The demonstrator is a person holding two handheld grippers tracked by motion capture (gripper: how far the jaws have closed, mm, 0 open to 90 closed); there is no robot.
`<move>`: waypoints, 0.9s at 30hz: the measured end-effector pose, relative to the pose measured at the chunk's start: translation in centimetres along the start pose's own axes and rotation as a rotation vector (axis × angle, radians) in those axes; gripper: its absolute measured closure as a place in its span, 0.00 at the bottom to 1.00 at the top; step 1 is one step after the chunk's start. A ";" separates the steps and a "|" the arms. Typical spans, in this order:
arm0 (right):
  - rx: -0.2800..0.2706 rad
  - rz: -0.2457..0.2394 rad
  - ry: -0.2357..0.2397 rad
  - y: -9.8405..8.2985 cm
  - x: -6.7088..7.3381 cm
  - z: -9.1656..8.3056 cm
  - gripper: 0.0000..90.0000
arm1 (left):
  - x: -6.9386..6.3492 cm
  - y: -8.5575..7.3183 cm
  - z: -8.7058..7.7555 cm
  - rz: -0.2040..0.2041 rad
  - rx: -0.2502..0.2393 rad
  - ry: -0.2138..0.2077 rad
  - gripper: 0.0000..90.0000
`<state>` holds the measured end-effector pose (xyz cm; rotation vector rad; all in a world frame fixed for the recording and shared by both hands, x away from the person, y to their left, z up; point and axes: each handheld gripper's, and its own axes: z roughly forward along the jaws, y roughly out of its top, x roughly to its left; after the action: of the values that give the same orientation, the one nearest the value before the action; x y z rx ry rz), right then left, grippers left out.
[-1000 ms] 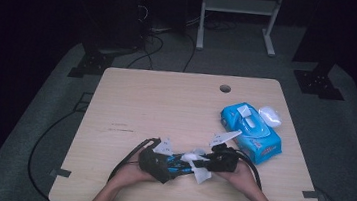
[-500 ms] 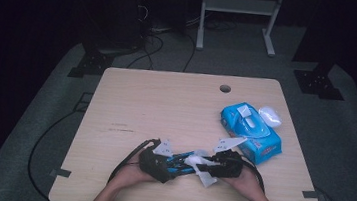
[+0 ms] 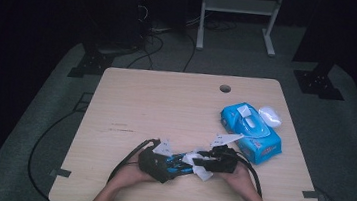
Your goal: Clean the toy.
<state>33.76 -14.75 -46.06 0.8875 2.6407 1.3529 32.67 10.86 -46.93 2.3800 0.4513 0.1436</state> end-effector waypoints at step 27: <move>0.014 0.023 -0.076 -1.4 -0.5 -1.5 0.88 | -0.2 -0.4 -0.2 0.006 -0.007 0.006 0.25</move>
<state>33.15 -16.71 -46.29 0.9535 2.5941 1.2802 32.31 11.17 -47.00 2.3754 0.4455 0.1549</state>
